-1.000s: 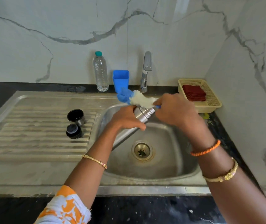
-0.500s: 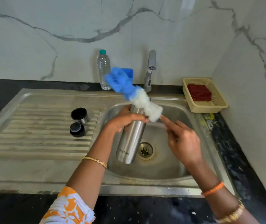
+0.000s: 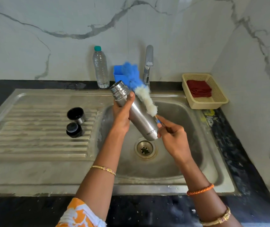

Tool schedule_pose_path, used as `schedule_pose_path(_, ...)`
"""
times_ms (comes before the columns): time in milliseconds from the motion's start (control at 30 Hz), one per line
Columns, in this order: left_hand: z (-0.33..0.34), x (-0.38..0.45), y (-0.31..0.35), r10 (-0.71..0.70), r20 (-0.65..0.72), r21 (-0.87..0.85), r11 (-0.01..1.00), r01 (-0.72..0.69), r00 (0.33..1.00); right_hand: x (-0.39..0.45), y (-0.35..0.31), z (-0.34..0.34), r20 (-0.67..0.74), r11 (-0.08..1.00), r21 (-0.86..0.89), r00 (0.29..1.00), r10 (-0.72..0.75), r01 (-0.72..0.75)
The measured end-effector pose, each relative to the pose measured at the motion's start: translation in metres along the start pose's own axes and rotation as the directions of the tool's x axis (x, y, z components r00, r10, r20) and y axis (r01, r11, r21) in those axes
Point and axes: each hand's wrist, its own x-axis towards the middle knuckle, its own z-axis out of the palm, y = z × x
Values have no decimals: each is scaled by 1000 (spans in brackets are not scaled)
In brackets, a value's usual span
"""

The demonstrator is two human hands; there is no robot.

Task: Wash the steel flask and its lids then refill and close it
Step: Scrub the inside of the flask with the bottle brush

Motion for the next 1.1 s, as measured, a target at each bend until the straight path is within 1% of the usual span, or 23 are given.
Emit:
schedule_pose_path(67, 1, -3, -5, 7, -12, -36, 999, -7, 1000, 0, -14, 3, 29, 998, -38, 998, -55, 56)
schedule_pose_path(133, -2, -6, -9, -22, -1, -94, 995, 21, 1000, -1, -13, 3, 38, 993, -95, 997, -71, 74)
schedule_pose_path(200, -8, -5, -11, -43, 37, -190, 981, 49, 998, -6, 3, -1, 37, 990, -136, 999, -22, 26)
schedule_pose_path(267, -14, -2, -11, -43, 40, -236, 970, 51, 998, -12, 24, -9, 23, 975, -206, 995, 94, -87)
schedule_pose_path(333, -18, 0, -12, -46, 14, -209, 977, 48, 999, -14, 39, -19, 0, 951, -231, 978, 210, -204)
schedule_pose_path(400, -18, 0, -15, -47, -15, -197, 979, 43, 999, -12, 40, -21, 3, 947, -218, 970, 242, -236)
schedule_pose_path(467, -15, 0, -18, -57, -36, -195, 980, 49, 998, -7, 27, -16, 32, 963, -212, 984, 177, -166)
schedule_pose_path(567, -8, -1, -17, -59, -17, -101, 993, 57, 998, -3, 5, -7, 80, 989, -135, 995, 62, -51)
schedule_pose_path(633, -3, -2, -16, -46, -13, -37, 998, 45, 999, -3, 5, -11, 81, 995, -98, 997, 18, -10)
schedule_pose_path(700, -1, -5, -13, -40, -39, -16, 999, 40, 998, -5, 20, -20, 86, 992, -125, 996, 11, 0)
schedule_pose_path(733, -1, -6, -10, -45, -62, -20, 999, 44, 997, -8, 30, -25, 86, 988, -149, 996, 39, -26)
schedule_pose_path(800, -4, -8, -6, -75, -103, -24, 997, 73, 992, -15, 51, -34, 47, 973, -193, 989, 138, -127)
schedule_pose_path(867, -7, -10, -3, -78, -133, 19, 997, 81, 988, -18, 63, -38, -22, 953, -211, 975, 220, -219)
schedule_pose_path(900, -7, -12, -3, -75, -144, 41, 996, 82, 987, -19, 64, -38, -37, 951, -202, 972, 230, -233)
schedule_pose_path(933, -7, -14, -4, -80, -156, 51, 995, 89, 985, -19, 60, -36, -32, 959, -189, 977, 209, -211)
schedule_pose_path(967, -6, -15, -6, -97, -171, 44, 993, 105, 981, -19, 53, -33, -14, 972, -178, 989, 151, -151)
schedule_pose_path(1000, -6, -16, -7, -124, -185, 18, 991, 130, 975, -20, 45, -30, 12, 983, -172, 998, 67, -64)
schedule_pose_path(1067, -1, -18, -10, -180, -216, -61, 983, 171, 960, -26, 32, -25, 59, 981, -165, 994, -89, 98)
schedule_pose_path(1100, 3, -20, -12, -173, -231, -69, 984, 162, 957, -31, 29, -21, 69, 978, -160, 990, -126, 136)
